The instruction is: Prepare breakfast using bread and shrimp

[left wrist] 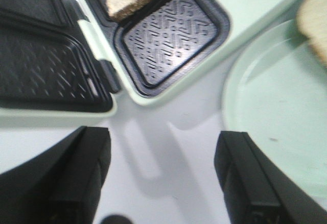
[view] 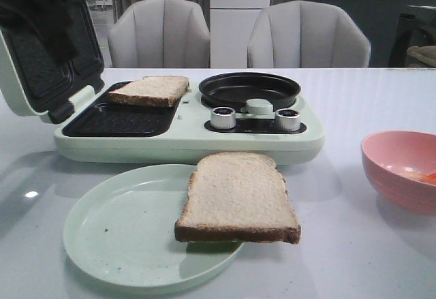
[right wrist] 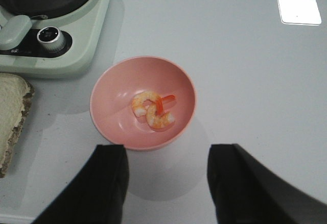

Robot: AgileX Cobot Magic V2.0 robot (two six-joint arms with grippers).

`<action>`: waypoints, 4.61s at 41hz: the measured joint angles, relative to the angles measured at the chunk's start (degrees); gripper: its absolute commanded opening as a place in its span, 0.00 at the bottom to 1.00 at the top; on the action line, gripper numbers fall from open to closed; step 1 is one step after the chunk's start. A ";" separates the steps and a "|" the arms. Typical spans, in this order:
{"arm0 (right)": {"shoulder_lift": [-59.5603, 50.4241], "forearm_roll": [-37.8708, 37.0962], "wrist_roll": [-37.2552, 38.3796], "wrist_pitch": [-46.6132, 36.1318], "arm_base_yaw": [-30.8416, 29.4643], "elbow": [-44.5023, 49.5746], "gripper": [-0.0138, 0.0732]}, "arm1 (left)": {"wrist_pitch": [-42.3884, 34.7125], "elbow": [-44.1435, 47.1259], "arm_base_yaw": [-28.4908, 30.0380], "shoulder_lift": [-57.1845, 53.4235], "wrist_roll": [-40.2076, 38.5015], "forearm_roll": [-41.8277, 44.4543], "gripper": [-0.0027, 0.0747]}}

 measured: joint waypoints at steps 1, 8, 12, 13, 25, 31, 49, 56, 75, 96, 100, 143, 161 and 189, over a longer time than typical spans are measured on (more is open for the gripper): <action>0.00 0.00 0.00 0.00 0.00 0.00 0.70 | 0.27 0.52 0.01 -1.91 0.09 -2.39 0.67; 0.00 0.00 0.00 0.00 0.00 0.00 0.70 | 1.42 4.03 0.01 -13.03 0.12 -9.71 0.67; 0.00 0.00 0.00 0.00 0.00 0.00 0.70 | 1.94 6.14 0.01 -18.99 0.12 -13.10 0.67; 0.00 0.00 0.00 0.00 0.00 0.00 0.70 | 2.10 6.56 0.01 -20.09 0.12 -13.83 0.67; 0.00 6.33 0.00 0.00 0.00 0.00 0.70 | 2.71 11.35 0.01 -31.13 0.12 -20.08 0.67; 2.24 15.31 -0.58 2.31 0.13 0.00 0.70 | 2.83 12.01 0.01 -32.10 0.12 -20.39 0.67; 29.31 44.78 -22.44 4.92 11.97 0.00 0.70 | -0.16 12.06 0.01 -32.10 0.12 -20.43 0.67; 41.34 49.90 -25.26 -2.60 18.29 -0.62 0.70 | -0.29 12.06 0.01 -32.10 0.12 -20.43 0.67; 63.63 51.83 -25.76 -3.84 19.99 -11.75 0.69 | -0.64 12.06 0.01 -32.10 0.12 -20.43 0.67; 66.49 52.76 -26.67 -0.70 19.99 -15.65 0.28 | -0.73 12.06 0.01 -32.10 0.12 -19.74 0.67; 64.35 52.23 -26.79 -0.34 19.99 -15.65 0.25 | -0.73 12.06 0.01 -32.10 0.12 -19.27 0.67; 79.08 57.63 -27.50 -4.01 27.85 -53.61 0.32 | -1.42 12.06 0.01 -32.10 0.12 -18.78 0.67; 89.35 58.23 -27.62 -0.38 28.11 -62.35 0.77 | -1.54 12.06 0.01 -32.10 0.12 -18.78 0.67; 62.02 19.19 -13.85 11.52 28.98 -58.15 0.77 | -1.65 12.06 0.01 -32.10 0.12 -16.24 0.67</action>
